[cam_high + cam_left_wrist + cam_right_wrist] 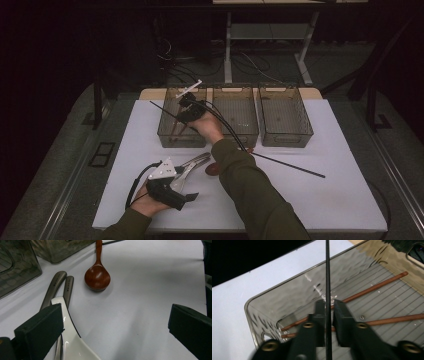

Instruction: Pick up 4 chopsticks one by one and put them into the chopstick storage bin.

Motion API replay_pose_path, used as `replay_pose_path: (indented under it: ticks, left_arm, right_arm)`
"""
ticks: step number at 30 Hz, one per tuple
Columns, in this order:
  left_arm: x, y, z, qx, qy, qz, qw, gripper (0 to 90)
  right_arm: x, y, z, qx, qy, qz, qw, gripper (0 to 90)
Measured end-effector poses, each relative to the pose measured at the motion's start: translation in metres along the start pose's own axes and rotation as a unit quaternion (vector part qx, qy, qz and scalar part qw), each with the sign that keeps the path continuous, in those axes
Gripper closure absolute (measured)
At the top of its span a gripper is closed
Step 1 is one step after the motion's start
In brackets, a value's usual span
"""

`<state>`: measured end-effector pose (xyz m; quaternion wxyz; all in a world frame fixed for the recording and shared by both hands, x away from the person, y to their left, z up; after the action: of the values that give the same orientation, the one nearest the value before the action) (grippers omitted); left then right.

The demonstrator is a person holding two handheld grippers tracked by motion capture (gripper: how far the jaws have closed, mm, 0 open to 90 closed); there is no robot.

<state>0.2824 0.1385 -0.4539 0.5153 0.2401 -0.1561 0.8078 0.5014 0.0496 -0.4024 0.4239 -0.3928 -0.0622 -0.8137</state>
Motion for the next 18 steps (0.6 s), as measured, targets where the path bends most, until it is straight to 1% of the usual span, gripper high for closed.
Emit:
replay_pose_path:
  ticks: [2,8,13,16,18]
  left_arm:
    - [0.0,0.0,0.0,0.0,0.0,0.0,1.0,0.0]
    - [0.0,0.0,0.0,0.0,-0.002,0.0,1.0,0.0]
    - [0.0,-0.001,0.0,-0.001,-0.002,0.001,1.0,0.0]
    - [0.0,-0.001,0.0,0.0,0.0,-0.001,1.0,0.0]
    - [0.0,-0.001,0.0,0.003,-0.001,-0.001,1.0,0.0]
  right_arm:
    - [0.001,0.0,0.001,0.006,0.003,-0.003,1.0,69.2]
    - [0.012,0.0,0.002,0.01,0.014,0.004,0.9998,61.1]
    - [0.03,0.001,-0.002,0.009,0.027,0.014,0.9995,53.5]
    - [0.042,0.003,-0.008,0.013,0.027,0.022,0.9993,51.1]
    - [0.05,0.005,-0.012,0.014,0.029,0.022,0.9992,49.6]
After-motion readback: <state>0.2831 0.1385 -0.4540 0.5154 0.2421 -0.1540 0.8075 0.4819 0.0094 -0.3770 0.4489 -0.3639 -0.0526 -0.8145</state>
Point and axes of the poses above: each handheld gripper's, and its own axes: x roughly backward along the jaws, z roughly out of its top, y roughly to its right, the point moved 3 cm from there along -x, roughly forward along the jaws, and after that the axes turned 8 degrees about -x, right-handed, at the moved point
